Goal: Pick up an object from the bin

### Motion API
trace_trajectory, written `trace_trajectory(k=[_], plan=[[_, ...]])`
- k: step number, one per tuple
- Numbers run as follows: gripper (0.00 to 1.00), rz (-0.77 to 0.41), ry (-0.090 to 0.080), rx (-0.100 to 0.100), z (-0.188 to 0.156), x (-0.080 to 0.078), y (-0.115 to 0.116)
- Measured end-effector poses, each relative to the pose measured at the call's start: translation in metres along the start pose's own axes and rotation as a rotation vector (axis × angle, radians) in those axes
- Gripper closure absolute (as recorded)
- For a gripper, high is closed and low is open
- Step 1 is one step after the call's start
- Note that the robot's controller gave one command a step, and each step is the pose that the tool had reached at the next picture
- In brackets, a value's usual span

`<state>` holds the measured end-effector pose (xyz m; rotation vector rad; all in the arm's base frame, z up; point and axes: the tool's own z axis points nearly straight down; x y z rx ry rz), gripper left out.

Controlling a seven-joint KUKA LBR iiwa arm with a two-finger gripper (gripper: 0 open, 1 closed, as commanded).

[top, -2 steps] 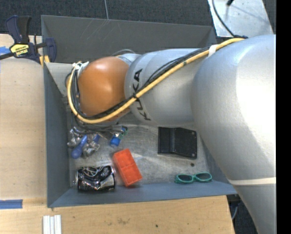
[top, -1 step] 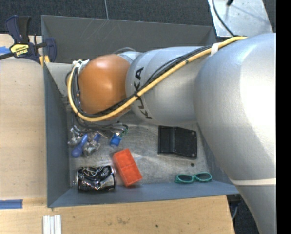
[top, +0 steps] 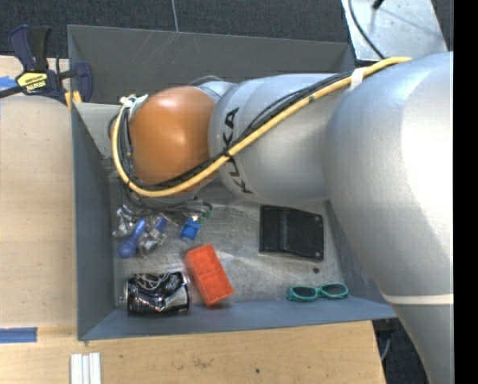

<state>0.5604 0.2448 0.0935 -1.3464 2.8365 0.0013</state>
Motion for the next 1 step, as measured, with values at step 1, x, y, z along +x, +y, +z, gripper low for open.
trace_trajectory(k=[1], plan=[[1.0,0.001,0.003,-0.002,-0.0162,0.0006,0.0004]])
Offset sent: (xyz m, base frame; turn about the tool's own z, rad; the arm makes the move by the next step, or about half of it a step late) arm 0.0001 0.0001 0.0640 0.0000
